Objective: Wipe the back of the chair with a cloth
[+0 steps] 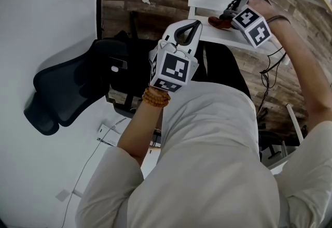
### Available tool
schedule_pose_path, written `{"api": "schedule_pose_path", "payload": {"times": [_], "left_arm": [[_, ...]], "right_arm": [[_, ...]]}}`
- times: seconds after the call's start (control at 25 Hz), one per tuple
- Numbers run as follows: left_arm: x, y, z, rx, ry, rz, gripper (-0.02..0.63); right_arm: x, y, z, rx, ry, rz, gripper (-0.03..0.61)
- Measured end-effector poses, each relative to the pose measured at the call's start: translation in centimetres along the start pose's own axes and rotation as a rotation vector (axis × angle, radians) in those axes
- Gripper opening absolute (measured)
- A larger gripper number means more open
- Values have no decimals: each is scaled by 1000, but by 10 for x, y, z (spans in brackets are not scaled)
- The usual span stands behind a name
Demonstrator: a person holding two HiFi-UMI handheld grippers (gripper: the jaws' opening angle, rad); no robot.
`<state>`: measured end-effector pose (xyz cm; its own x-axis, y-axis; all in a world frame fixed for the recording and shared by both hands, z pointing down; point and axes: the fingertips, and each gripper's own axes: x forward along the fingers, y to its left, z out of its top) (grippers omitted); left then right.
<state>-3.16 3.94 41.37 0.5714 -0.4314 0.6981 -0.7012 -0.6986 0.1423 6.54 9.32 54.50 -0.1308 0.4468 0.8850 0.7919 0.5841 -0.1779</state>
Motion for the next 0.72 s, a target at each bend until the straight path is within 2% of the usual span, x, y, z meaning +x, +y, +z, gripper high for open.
{"api": "schedule_pose_path", "payload": {"times": [0.72], "left_arm": [[0,0,-1,2,4,6,34]], "right_arm": [[-67,13,35,-72,15,-91,87]]}}
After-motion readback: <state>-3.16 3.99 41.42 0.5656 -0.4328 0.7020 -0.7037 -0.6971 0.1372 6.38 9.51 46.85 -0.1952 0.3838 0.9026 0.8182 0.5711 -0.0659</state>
